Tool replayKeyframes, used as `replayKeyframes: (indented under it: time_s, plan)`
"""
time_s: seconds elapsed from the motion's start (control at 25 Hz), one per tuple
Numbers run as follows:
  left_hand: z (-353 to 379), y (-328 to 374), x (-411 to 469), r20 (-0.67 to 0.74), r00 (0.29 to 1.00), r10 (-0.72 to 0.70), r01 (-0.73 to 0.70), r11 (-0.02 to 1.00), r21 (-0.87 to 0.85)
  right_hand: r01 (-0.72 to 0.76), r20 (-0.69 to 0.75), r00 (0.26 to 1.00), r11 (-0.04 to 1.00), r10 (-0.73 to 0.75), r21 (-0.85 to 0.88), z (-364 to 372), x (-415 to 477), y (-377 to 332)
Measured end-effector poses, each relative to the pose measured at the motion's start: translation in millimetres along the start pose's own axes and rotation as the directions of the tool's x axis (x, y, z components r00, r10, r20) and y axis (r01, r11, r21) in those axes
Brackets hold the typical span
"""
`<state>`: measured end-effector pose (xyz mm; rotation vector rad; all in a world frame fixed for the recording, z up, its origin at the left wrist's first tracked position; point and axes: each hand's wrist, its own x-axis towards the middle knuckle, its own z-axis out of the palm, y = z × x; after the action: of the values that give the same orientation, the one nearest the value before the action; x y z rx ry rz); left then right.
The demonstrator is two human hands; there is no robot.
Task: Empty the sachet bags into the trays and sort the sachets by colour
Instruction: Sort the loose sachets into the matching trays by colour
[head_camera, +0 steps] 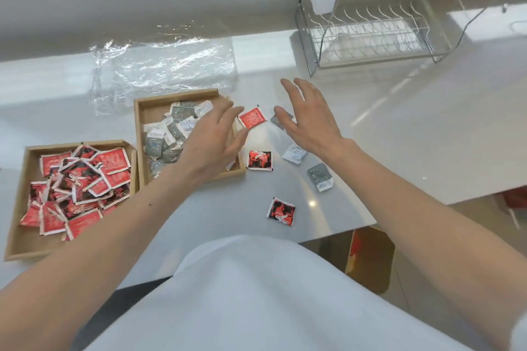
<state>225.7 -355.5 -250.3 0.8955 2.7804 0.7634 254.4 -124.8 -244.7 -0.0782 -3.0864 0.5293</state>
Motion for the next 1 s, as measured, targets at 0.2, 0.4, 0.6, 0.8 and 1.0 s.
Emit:
replayKeyframes:
  time_s: [0.2,0.4,0.6,0.8,1.0]
  plan:
    - [44,42,-18,0.09,0.996,0.016,-0.011,0.998,-0.058,-0.118,0.02,0.993,0.99,0.117,0.075,5,-60,52]
    - [81,68,-37,0.224,0.973,-0.049,0.065,0.996,-0.065,-0.135,0.136,0.983,0.986,0.121,0.102,18,-97,94]
    - [106,79,-58,0.409,0.894,-0.182,0.189,0.982,0.023,-0.072,0.28,0.959,0.991,0.037,0.115,38,-120,109]
    - [122,84,-68,0.504,0.826,-0.252,0.223,0.968,0.118,-0.064,0.386,0.922,0.991,0.015,0.114,54,-127,112]
    - [128,87,-68,0.477,0.845,-0.242,0.176,0.968,0.178,-0.041,0.408,0.912,0.999,0.034,0.008,56,-122,109]
